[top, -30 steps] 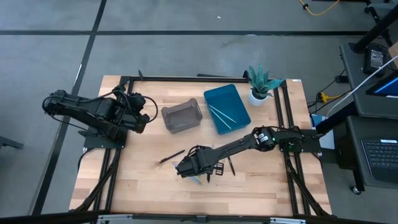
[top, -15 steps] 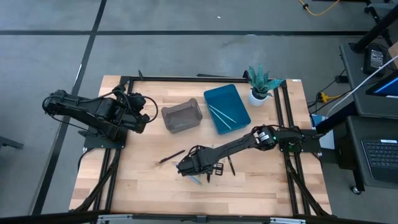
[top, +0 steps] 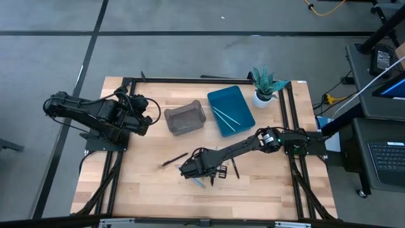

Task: Sort pens & pencils
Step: Put the light blue colored pencil into the blue bin

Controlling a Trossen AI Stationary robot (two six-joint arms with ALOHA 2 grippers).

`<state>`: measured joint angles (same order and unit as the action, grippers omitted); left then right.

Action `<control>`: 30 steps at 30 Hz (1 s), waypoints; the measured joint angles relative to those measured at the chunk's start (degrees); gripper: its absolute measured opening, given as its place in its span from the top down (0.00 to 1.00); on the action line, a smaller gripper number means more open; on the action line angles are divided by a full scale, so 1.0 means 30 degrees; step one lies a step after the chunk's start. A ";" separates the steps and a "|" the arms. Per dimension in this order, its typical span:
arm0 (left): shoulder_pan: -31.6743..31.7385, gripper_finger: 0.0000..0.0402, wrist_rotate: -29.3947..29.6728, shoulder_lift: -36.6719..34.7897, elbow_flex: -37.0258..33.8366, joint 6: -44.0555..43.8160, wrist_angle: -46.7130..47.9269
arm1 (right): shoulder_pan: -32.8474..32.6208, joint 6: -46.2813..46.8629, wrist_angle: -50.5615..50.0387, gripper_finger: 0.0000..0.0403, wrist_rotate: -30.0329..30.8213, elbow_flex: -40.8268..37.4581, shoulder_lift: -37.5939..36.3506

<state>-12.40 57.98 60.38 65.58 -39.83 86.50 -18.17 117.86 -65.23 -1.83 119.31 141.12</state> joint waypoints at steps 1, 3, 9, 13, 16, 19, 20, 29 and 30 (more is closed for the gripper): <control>0.0000 0.90 0.0000 0.0000 0.0000 0.0000 -0.0006 | 0.0000 0.0000 0.0029 0.76 0.0000 0.0000 0.0000; -0.0001 0.90 0.0007 -0.0006 -0.0005 0.0000 -0.0006 | 0.0000 0.0000 0.0103 0.80 0.0000 0.0000 0.0007; -0.0001 0.90 0.0022 -0.0006 0.0000 0.0000 -0.0021 | 0.0007 -0.0007 0.0238 0.90 0.0015 0.0007 0.0015; 0.0002 0.90 0.0022 -0.0004 -0.0003 0.0000 -0.0028 | 0.0007 -0.0020 0.0243 0.93 0.0029 0.0007 0.0015; 0.0004 0.90 0.0029 -0.0006 -0.0005 0.0000 -0.0031 | 0.0007 -0.0114 0.0166 0.93 0.0031 0.0154 0.0033; -0.0001 0.90 0.0029 -0.0006 -0.0007 0.0000 -0.0042 | 0.0029 -0.0351 -0.0317 0.92 0.0059 0.0628 0.0133; -0.0001 0.90 0.0029 -0.0006 -0.0001 0.0000 -0.0070 | 0.0029 -0.0379 -0.0512 0.92 0.0110 0.0816 0.0177; -0.0001 0.90 0.0029 -0.0006 -0.0004 -0.0022 -0.0079 | 0.0044 -0.0835 -0.1258 0.93 0.0257 0.2171 0.0219; 0.0003 0.90 0.0029 -0.0006 -0.0004 -0.0022 -0.0079 | 0.0044 -0.0887 -0.1358 0.93 0.0262 0.2337 0.0219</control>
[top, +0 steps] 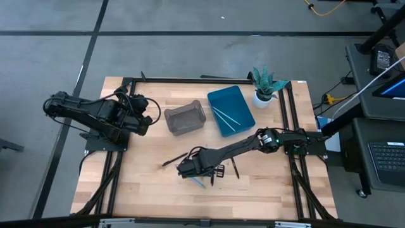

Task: Sort pens & pencils
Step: Put the light blue colored pencil into the blue bin

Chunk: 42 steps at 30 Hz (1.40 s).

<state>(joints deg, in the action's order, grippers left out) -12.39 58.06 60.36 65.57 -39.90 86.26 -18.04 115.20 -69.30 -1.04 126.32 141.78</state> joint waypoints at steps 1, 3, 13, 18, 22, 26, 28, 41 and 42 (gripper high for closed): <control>-0.0003 0.90 0.0000 0.0001 -0.0003 0.0000 0.0000 | 0.0000 -0.0024 -0.0249 0.93 0.0000 0.0201 0.0000; 0.0004 0.90 0.0000 0.0000 -0.0004 -0.0001 0.0000 | 0.0000 -0.0121 -0.1089 0.93 0.0001 0.0715 0.0000; -0.0004 0.90 0.0000 0.0007 -0.0003 -0.0028 -0.0035 | 0.0042 -0.0563 -0.4998 0.92 0.0437 0.2683 -0.0872; 0.0000 0.90 -0.0007 0.0004 0.0000 -0.0066 -0.0076 | 0.0135 -0.0694 -0.5827 0.92 0.0955 0.2697 -0.1266; 0.0003 0.90 -0.0007 0.0007 0.0003 -0.0066 -0.0109 | 0.0349 -0.1261 -0.6513 0.91 0.0939 0.2864 -0.1297; -0.0001 0.90 -0.0007 0.0000 0.0004 -0.0066 -0.0138 | 0.0651 -0.2008 -0.6644 0.91 0.0939 0.2880 -0.1326; 0.0004 0.90 -0.0015 0.0007 0.0001 -0.0063 -0.0148 | 0.0786 -0.2385 -0.6673 0.91 0.0869 0.2880 -0.1326; 0.0002 0.90 -0.0015 0.0001 0.0004 -0.0044 -0.0131 | 0.1157 -0.3475 -0.6922 0.91 0.1727 0.2908 -0.2423; 0.0003 0.90 -0.0015 0.0000 0.0004 -0.0044 -0.0131 | 0.1172 -0.3531 -0.6921 0.91 0.1888 0.2909 -0.2508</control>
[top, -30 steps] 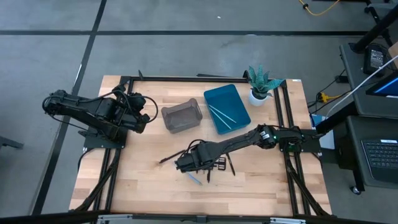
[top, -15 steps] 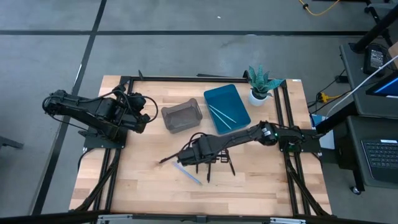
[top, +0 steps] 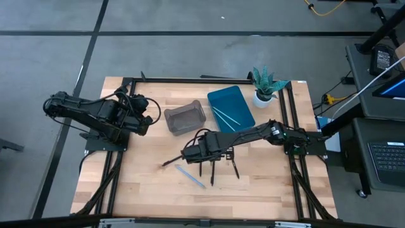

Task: Sort pens & pencils
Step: Put the light blue colored pencil into the blue bin

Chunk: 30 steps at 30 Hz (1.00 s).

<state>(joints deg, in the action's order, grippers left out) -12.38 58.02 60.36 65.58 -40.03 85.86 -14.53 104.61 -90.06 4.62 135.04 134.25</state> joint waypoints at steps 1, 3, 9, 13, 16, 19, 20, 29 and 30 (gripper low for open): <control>0.0000 0.90 0.0000 0.0000 0.0000 0.0006 0.0000 | 0.0056 -0.0070 0.0005 0.91 0.0054 0.0000 -0.0023; -0.0002 0.90 0.0000 0.0000 0.0000 0.0007 0.0000 | 0.0220 -0.0562 0.0007 0.91 0.0061 -0.0007 -0.0118; -0.0006 0.90 -0.0244 0.0000 0.0000 0.0052 0.0179 | 0.0952 -0.2065 0.0022 0.91 0.0098 -0.0007 -0.0329; -0.0007 0.90 -0.0571 0.0000 0.0000 0.0058 0.0294 | 0.1522 -0.3068 0.0017 0.91 0.0113 -0.0007 -0.0701; 0.0000 0.90 -0.0640 0.0001 0.0000 0.0058 0.0688 | 0.1943 -0.3860 0.0022 0.91 0.0336 -0.0015 -0.0982; -0.0004 0.90 -0.0656 0.0007 0.0000 0.0058 0.0898 | 0.2328 -0.4525 0.0041 0.91 0.0742 -0.0111 -0.1413; -0.0005 0.90 -0.0656 0.0000 -0.0002 0.0058 0.0983 | 0.2429 -0.4672 0.0007 0.91 0.0786 -0.0154 -0.1618; -0.0006 0.90 -0.0656 0.0000 -0.0006 0.0058 0.1247 | 0.3347 -0.5874 0.0004 0.91 0.0807 -0.3753 -0.4948; 0.0000 0.90 -0.0656 0.0000 -0.0007 0.0058 0.1246 | 0.3433 -0.5811 0.0015 0.91 0.0801 -0.4470 -0.5568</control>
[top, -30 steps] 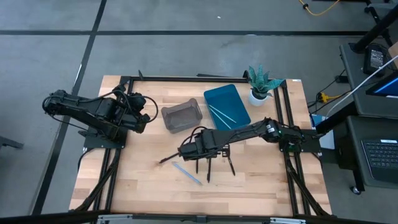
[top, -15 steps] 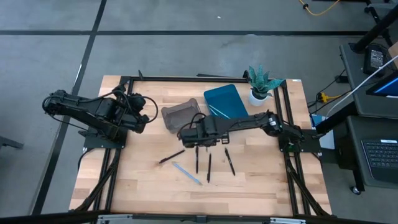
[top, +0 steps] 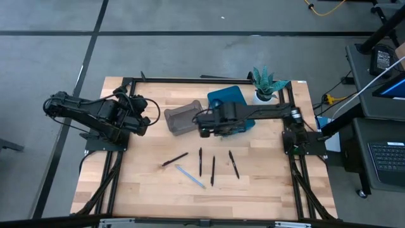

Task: Sort pens & pencils
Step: Put the light blue colored pencil into the blue bin

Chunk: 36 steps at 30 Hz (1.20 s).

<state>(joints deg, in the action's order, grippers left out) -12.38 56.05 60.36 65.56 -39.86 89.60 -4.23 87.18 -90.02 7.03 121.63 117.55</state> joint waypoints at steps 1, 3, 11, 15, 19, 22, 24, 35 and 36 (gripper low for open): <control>-0.0007 0.90 0.0000 0.0000 0.0007 0.0000 0.0000 | 0.0083 0.0112 -0.0017 0.91 0.0003 -0.0700 -0.0579; -0.0005 0.90 0.0007 0.0000 0.0003 0.0000 -0.0007 | 0.0274 0.0518 -0.0031 0.91 -0.0009 -0.2006 -0.1753; 0.0000 0.90 0.0284 0.0000 0.0007 0.0000 -0.0563 | 0.1352 0.0151 -0.0010 0.91 -0.0283 -0.4949 -0.4125; -0.0004 0.90 0.0284 0.0000 0.0007 0.0000 -0.0772 | 0.2450 -0.1529 0.0185 0.91 -0.0533 -0.5110 -0.4085; -0.0007 0.90 0.0284 0.0000 0.0000 0.0000 -0.0765 | 0.3722 -0.3341 0.0514 0.91 -0.0557 -0.5110 -0.3989; 0.0000 0.90 0.0069 0.0000 0.0004 0.0000 -0.0759 | 0.4538 -0.4363 0.0528 0.91 -0.0550 -0.5110 -0.3996; -0.0007 0.90 0.0017 0.0000 0.0001 0.0000 -0.0758 | 0.4956 -0.4933 0.0531 0.91 -0.0549 -0.5113 -0.3996; -0.0005 0.90 0.0000 0.0000 0.0001 0.0000 -0.0758 | 0.5678 -0.6396 0.5307 0.91 -0.1915 -0.9656 -0.3829; -0.0003 0.90 0.0000 0.0000 0.0005 0.0000 -0.0758 | 0.5718 -0.6459 0.5970 0.91 -0.1950 -1.0176 -0.3829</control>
<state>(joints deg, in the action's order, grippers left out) -12.39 56.05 60.36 65.58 -39.86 87.33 12.93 67.80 -72.11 1.18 91.10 106.06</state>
